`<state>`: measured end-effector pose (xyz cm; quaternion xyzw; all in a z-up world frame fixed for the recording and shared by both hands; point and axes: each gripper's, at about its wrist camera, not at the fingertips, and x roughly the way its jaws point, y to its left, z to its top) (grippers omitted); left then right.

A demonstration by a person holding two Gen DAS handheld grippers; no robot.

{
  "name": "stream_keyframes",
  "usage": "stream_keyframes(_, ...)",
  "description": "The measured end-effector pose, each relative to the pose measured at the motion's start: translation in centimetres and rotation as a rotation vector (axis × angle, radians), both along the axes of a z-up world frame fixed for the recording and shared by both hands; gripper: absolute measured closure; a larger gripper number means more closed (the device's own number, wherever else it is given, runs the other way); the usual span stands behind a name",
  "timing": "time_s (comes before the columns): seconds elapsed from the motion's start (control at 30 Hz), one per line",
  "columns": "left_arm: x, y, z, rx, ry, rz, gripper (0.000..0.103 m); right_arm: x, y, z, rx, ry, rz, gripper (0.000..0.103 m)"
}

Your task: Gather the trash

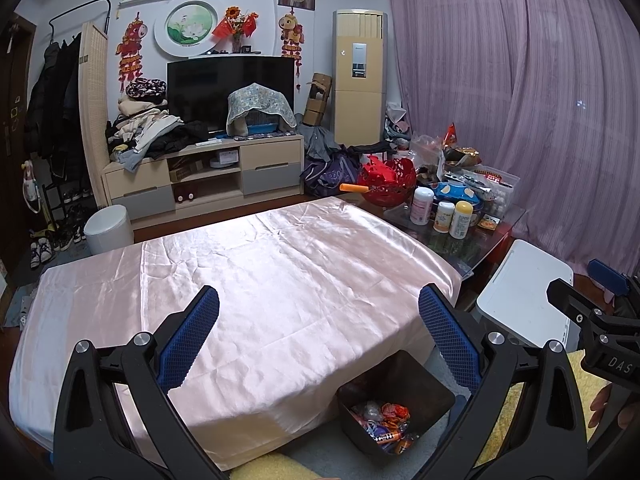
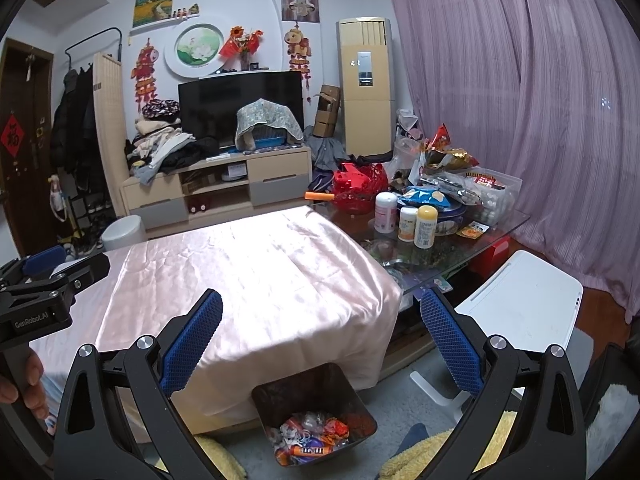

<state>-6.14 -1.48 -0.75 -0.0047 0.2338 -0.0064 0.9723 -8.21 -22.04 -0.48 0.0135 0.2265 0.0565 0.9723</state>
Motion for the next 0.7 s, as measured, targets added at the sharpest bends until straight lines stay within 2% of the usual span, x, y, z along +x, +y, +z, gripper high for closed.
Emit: stream_keyframes(0.7,0.09,-0.13,0.18,0.000,-0.004,0.000,0.008,-0.03,0.03,-0.22,0.002,-0.002,-0.001,0.003)
